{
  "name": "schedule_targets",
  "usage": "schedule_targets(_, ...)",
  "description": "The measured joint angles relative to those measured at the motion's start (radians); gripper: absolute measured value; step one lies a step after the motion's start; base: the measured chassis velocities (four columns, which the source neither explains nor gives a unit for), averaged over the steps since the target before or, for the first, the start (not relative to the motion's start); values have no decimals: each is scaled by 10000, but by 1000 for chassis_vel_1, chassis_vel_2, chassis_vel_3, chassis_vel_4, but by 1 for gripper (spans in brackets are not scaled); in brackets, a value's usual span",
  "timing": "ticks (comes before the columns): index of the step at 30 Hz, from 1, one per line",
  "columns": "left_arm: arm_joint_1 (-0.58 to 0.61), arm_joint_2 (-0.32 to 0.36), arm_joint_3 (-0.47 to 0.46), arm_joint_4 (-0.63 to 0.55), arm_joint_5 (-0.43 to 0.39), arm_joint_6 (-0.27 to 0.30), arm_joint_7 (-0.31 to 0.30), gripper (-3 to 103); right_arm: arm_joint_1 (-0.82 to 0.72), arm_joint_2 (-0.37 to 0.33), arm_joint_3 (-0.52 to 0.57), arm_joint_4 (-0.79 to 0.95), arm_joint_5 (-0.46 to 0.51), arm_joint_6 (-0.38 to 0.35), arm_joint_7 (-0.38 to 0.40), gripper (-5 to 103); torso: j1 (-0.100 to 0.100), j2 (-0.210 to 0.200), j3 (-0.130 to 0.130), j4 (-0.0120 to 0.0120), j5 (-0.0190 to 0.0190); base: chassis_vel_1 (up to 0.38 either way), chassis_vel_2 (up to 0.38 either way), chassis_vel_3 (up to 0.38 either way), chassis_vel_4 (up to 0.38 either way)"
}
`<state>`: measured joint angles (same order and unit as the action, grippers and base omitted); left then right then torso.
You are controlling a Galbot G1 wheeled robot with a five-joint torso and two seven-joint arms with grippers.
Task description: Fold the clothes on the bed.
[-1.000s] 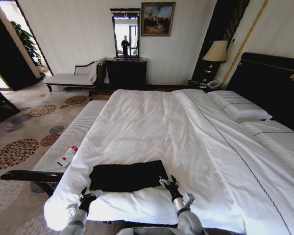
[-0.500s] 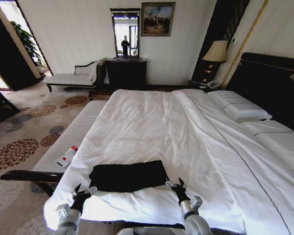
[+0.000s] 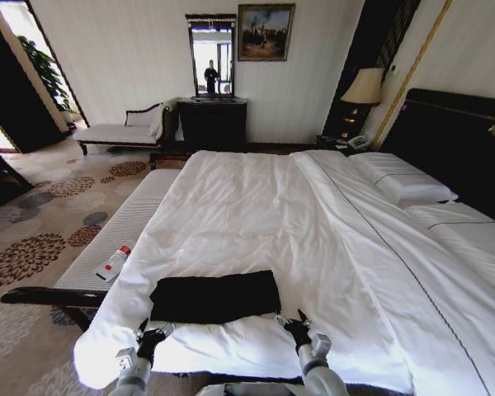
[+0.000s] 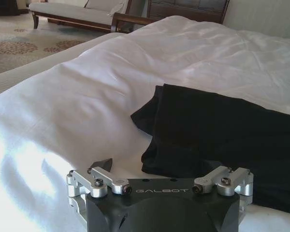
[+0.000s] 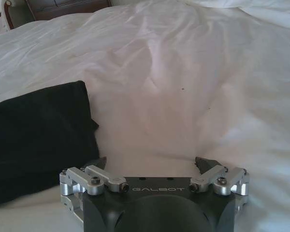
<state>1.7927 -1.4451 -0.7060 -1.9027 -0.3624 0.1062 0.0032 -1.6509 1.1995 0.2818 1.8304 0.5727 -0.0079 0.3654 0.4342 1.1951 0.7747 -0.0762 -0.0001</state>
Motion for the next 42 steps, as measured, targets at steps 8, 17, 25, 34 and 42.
schedule_targets(8,301,301,-583,-844,-757,-25,-32,100,-299,-6,360,891,-68,657,31,100,0,0,0,-3,-1,0,0,0,0)
schedule_targets(17,-41,351,-1184,-3226,-2026,530,-466,100,254,168,-59,1159,2353,1064,-1173,100,1,-1,0,1,1,0,0,0,0)
schedule_targets(25,-1511,761,-1461,-5361,-3711,1674,-1418,100,221,409,-429,695,3854,984,-2062,100,1,0,0,-5,1,0,0,0,0)
schedule_targets(34,-1733,578,-1112,-5731,-3803,1974,-1522,100,456,18,-154,595,3948,681,-1894,100,1,-1,0,-2,2,0,0,0,0)
schedule_targets(42,-1640,643,-1213,-5623,-3815,1948,-1506,100,1236,-1710,-95,496,3757,-850,-1881,100,1,-1,1,0,0,0,0,0,0)
